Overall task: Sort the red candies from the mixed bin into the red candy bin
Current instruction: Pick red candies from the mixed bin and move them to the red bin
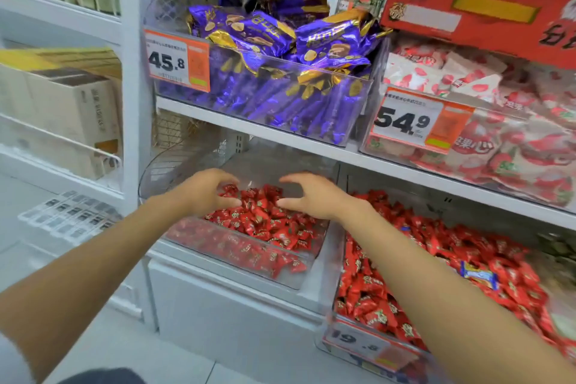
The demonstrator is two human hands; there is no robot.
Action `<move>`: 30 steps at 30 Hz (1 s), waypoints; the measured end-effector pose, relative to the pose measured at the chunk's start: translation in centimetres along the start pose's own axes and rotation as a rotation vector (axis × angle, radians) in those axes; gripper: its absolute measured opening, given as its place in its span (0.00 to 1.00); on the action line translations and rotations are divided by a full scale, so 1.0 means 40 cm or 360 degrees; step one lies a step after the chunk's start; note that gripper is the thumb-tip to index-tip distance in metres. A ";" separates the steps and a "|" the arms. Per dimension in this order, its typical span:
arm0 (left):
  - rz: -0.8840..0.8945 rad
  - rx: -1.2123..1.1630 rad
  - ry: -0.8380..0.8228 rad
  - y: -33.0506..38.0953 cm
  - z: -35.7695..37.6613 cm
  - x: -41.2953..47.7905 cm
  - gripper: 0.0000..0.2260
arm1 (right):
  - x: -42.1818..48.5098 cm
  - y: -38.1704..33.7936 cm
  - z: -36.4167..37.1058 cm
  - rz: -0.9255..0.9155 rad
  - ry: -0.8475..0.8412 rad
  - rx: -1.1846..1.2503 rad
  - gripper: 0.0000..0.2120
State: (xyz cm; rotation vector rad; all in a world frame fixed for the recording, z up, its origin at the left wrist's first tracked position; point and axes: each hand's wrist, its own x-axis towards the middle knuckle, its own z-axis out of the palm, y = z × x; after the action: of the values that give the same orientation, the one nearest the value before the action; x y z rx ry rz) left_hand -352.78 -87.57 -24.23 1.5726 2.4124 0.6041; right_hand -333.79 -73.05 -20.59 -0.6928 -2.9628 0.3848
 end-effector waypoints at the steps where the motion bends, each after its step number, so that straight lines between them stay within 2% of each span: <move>1: 0.0052 -0.0010 0.0001 0.020 0.003 -0.014 0.25 | -0.032 0.022 -0.010 -0.0013 0.0085 -0.0015 0.25; 5: 0.0356 -0.0036 0.0058 0.181 0.036 -0.059 0.21 | -0.234 0.145 -0.046 0.0033 0.0461 0.0021 0.14; 7: 0.0533 -0.0082 0.0072 0.290 0.067 -0.079 0.19 | -0.350 0.206 -0.060 0.0160 0.0532 0.0034 0.12; 9: 0.0696 -0.0075 0.0038 0.398 0.106 -0.098 0.19 | -0.460 0.256 -0.074 0.0275 0.0504 0.0036 0.13; 12: 0.0896 -0.0004 -0.0062 0.522 0.163 -0.119 0.22 | -0.596 0.290 -0.082 0.0271 0.0484 0.0129 0.16; 14: 0.0972 0.0151 -0.0148 0.573 0.200 -0.120 0.30 | -0.652 0.294 -0.055 0.0210 0.0421 0.0196 0.23; 16: 0.0933 0.0395 -0.0278 0.597 0.232 -0.114 0.38 | -0.675 0.301 0.000 0.0152 0.0314 0.0111 0.34; 18: 0.0850 0.0565 -0.0360 0.601 0.254 -0.109 0.41 | -0.669 0.324 0.051 0.0164 0.0253 -0.0003 0.37; 19: 0.0830 0.0578 -0.0359 0.596 0.261 -0.105 0.44 | -0.659 0.337 0.059 0.0184 0.0264 -0.0033 0.35; 22: 0.0829 0.0512 -0.0276 0.583 0.271 -0.084 0.52 | -0.627 0.379 0.037 0.0272 0.0375 -0.0023 0.17; 25: 0.0817 0.0419 -0.0219 0.579 0.282 -0.071 0.48 | -0.602 0.436 0.011 0.0344 0.0476 -0.0080 0.11; 27: 0.0811 0.0355 -0.0196 0.584 0.287 -0.070 0.41 | -0.592 0.462 -0.010 0.0436 0.0533 -0.0107 0.12; 30: 0.0867 0.0159 -0.0154 0.584 0.289 -0.069 0.41 | -0.593 0.484 -0.043 0.0540 0.0575 0.0009 0.16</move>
State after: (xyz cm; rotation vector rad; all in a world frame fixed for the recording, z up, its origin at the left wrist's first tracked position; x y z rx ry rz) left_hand -327.93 -79.26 -24.48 2.2639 1.9638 0.4782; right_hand -304.08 -66.43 -24.29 -1.1343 -2.5061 0.2534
